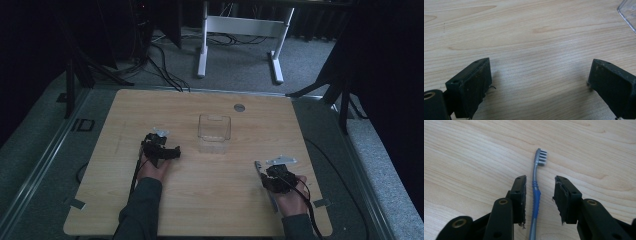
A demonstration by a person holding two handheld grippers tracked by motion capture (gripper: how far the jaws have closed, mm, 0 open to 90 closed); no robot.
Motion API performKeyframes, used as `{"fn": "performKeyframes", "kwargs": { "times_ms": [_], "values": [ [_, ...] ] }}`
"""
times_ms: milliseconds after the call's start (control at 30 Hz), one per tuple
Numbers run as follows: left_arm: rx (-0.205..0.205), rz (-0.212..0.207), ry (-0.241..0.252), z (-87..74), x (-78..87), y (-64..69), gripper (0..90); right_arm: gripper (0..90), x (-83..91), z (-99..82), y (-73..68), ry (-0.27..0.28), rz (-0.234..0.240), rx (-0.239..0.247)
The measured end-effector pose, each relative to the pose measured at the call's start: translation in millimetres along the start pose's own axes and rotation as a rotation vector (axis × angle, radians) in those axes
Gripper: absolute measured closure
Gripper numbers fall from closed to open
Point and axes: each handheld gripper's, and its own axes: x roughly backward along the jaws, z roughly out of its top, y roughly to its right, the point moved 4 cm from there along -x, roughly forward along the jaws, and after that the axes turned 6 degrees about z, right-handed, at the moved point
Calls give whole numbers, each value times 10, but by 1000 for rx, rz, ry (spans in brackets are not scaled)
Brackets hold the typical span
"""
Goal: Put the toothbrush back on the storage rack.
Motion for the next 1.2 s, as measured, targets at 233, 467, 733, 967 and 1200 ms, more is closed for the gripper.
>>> {"fn": "performKeyframes", "kwargs": {
  "times_ms": [233, 467, 733, 967, 1200],
  "values": [
    [0, 0, 0, 0, 0, 0, 49, 635, -19, -2, 5, -13, 36, -9],
    [0, 0, 0, 0, 0, 0, 50, 649, -57, -14, -9, -50, 41, -5],
    [-1, -2, 1, 0, 0, 3, 50, 672, -68, -2, 15, -93, 67, -22],
    [-1, -2, 1, 0, 0, 3, 50, 703, -79, 40, 67, -144, 91, -40],
    [-1, -2, 1, 0, 0, 3, 50, 737, -86, 56, 69, -183, 104, -29]
  ]
}}
